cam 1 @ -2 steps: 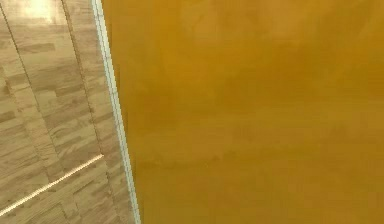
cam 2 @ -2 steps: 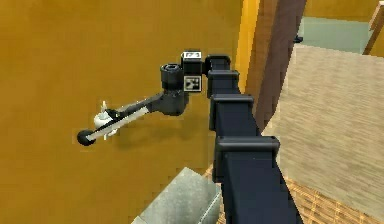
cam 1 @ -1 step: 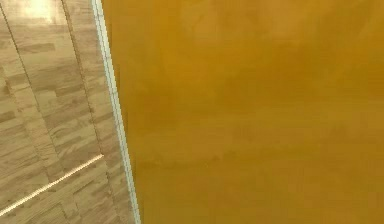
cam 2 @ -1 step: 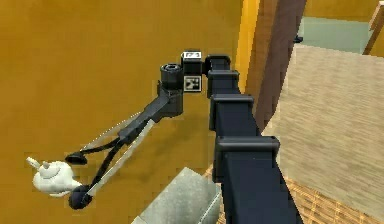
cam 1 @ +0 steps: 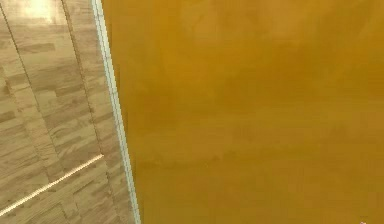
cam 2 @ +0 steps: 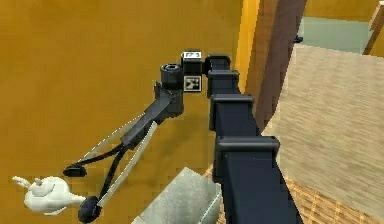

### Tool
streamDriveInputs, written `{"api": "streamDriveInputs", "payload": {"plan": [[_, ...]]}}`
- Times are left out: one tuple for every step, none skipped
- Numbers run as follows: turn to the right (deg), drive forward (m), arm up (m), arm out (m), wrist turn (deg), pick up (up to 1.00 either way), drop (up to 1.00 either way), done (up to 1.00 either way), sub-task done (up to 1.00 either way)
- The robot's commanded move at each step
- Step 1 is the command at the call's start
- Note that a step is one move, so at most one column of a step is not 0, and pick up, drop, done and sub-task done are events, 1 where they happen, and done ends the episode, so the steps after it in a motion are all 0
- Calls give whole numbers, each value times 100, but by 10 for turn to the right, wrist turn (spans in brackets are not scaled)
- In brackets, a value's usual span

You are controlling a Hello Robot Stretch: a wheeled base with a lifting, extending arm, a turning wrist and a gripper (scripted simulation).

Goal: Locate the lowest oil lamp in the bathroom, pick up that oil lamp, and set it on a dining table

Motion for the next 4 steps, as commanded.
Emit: {"api": "streamDriveInputs", "payload": {"plan": [[0,0,0,-24,0,0,0,0,0],[-450,0,0,0,0,0,0,0,0],[-450,0,0,0,0,0,0,0,0],[-270,0,0,0,0,0,0,0,0]]}}
